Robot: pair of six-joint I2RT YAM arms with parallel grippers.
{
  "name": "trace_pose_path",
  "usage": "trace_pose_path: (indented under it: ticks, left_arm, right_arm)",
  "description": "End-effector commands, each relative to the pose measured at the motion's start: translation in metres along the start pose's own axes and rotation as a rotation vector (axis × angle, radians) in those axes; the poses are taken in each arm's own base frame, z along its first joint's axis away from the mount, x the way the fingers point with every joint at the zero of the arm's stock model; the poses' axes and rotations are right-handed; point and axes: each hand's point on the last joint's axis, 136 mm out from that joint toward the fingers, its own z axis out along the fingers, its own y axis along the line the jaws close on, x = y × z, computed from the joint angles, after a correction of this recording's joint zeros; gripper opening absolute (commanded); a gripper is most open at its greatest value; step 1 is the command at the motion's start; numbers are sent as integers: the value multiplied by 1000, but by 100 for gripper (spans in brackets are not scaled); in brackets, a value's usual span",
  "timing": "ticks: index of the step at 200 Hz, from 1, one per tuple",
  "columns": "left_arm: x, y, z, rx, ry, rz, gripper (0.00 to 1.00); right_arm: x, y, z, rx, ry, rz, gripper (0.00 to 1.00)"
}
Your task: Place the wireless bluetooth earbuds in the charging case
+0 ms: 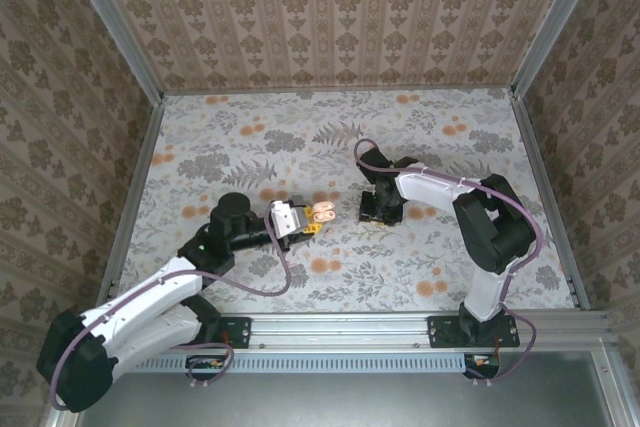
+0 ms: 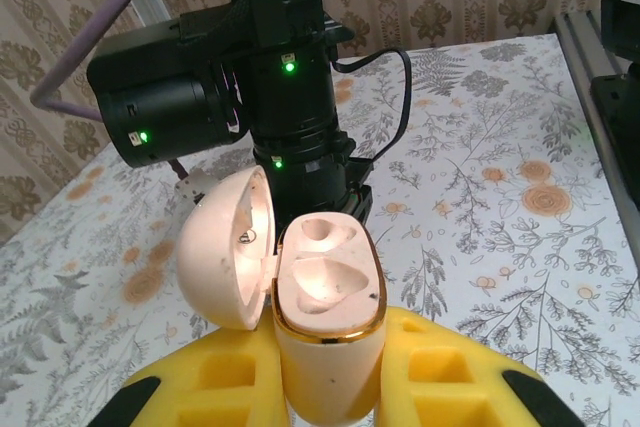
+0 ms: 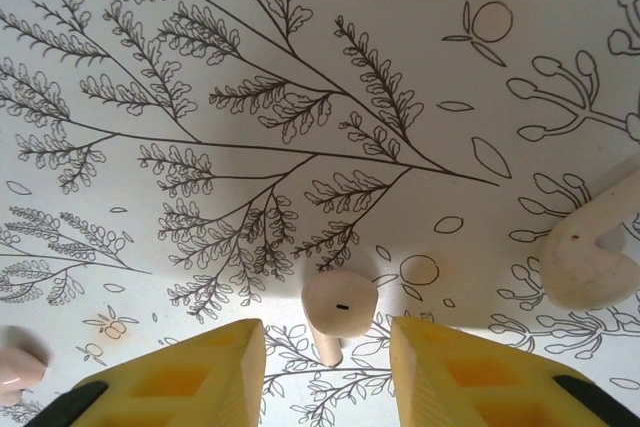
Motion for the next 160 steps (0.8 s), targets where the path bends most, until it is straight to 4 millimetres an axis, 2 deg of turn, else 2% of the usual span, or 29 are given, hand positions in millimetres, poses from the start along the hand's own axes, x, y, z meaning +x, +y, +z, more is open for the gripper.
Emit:
trace_pose_path:
  ticks: [1, 40, 92, 160]
  left_arm:
    - [-8, 3, -3, -53, -34, 100, 0]
    - [-17, 0, -6, -68, -57, 170, 0]
    - [-9, -2, -4, -52, -18, 149, 0]
    - [-8, -4, -3, -37, -13, 141, 0]
  right_arm:
    - [-4, 1, 3, 14, -16, -10, 36]
    - [-4, 1, 4, 10, -23, -14, 34]
    - [-4, 1, 3, 5, -25, -15, 29]
    - [-5, 0, 3, 12, -29, -17, 35]
